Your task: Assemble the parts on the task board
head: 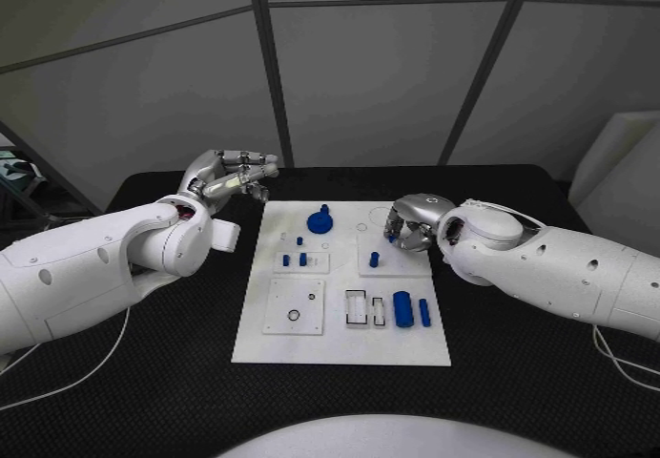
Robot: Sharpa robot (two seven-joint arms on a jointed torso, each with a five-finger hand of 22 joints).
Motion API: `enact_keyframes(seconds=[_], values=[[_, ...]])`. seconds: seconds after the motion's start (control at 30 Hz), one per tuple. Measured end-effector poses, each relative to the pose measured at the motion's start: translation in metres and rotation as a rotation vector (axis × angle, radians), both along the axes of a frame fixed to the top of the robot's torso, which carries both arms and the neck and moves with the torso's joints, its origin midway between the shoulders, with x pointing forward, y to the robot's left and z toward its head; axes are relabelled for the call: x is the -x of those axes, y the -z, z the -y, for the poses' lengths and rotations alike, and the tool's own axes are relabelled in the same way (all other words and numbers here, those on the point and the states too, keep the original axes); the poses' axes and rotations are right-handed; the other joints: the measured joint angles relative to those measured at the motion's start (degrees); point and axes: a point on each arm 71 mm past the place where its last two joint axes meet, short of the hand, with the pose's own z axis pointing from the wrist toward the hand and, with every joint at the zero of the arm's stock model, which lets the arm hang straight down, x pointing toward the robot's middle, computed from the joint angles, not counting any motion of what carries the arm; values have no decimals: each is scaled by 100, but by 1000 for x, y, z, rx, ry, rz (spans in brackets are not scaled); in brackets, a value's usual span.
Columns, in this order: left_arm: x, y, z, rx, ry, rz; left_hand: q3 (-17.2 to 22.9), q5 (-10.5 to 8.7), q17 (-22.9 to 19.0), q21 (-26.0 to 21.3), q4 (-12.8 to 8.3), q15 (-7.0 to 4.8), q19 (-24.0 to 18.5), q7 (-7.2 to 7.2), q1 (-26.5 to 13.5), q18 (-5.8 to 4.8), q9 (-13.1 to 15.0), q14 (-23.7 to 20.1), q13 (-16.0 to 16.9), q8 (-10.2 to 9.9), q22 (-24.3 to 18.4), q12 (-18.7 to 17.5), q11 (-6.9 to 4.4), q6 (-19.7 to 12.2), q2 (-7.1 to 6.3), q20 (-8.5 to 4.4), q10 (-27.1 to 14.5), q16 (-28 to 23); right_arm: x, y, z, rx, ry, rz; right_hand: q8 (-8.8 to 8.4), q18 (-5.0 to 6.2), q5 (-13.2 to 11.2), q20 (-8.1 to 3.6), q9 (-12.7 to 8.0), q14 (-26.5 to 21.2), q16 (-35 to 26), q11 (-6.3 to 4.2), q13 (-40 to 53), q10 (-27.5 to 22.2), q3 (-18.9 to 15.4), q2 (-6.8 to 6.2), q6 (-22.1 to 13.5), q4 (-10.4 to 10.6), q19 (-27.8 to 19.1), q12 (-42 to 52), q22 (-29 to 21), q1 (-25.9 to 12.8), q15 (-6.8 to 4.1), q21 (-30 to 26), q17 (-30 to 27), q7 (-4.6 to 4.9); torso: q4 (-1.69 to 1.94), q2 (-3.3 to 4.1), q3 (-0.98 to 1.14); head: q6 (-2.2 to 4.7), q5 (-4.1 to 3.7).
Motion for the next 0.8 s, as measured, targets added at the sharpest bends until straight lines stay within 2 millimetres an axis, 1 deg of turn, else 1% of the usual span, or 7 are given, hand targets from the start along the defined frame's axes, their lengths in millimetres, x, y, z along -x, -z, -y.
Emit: enact_keyframes(seconds=[0.27,0.3,0.33,0.7,0.73,0.77,0.8], values=[[0,0,-1,-2,-5,0,-16,0,-12,-44,-16,0,0,0,53,-4,0,0,6,0,-26,0,0,0,52,0,0,0,5,1,-1,10,3,30,-3,1,-14,-1,13,21,31,-10,9,51,17,29,49,-18,81,0,141,30,-20,72,2,-9,-1,-6,0,9,-5],[0,0,-2,-2,-6,0,-16,0,-12,-44,-16,0,0,0,53,-318,0,0,6,0,-27,0,0,0,52,0,0,0,5,1,-1,10,4,34,-9,1,-14,-1,11,21,31,-10,9,51,24,29,49,-24,81,0,152,30,-20,89,2,-9,-2,-7,0,12,-4],[-1,0,-2,-2,-7,-1,-16,0,-12,-44,-16,0,0,0,53,-390,0,0,6,0,-26,0,0,0,52,0,0,0,6,1,-1,10,4,39,-14,1,-15,-1,11,20,31,-10,9,51,31,29,49,-32,81,0,159,30,-20,106,2,-9,-3,-7,0,15,-4],[-2,1,-5,-7,-18,-2,-16,0,-26,-44,-16,1,0,0,53,-378,-4,0,5,0,-36,22,0,-1,52,0,0,0,16,-6,1,-32,-1,95,11,1,-12,-22,28,20,69,-11,9,51,31,46,50,-33,142,0,274,13,-20,194,33,-10,-8,-14,-3,62,-11],[-2,1,-5,-7,-19,-3,-16,0,-26,-44,-16,1,0,0,53,-330,-5,0,5,0,-36,22,0,-1,52,0,0,0,18,-7,1,-41,-2,103,11,2,-12,-22,28,21,69,-11,9,51,31,46,50,-33,142,0,274,13,-20,194,33,-11,-8,-14,-3,66,-15],[-2,1,-5,-7,-19,-3,-16,0,-26,-44,-16,1,1,0,52,-28,-5,0,5,0,-36,22,0,-1,52,0,0,0,19,-9,1,-49,-4,110,11,2,-13,-22,28,21,69,-11,9,51,31,52,50,-32,142,0,281,3,-20,194,36,-11,-8,-14,-4,68,-16],[-2,1,-5,-7,-20,-3,-15,0,-26,-44,-16,1,0,0,52,9,-5,0,5,0,-36,22,0,-1,52,0,0,0,20,-10,1,-57,-5,116,11,2,-12,-22,28,21,69,-11,9,51,33,64,50,-31,142,0,291,-12,-20,194,43,-11,-7,-15,-4,69,-17]])
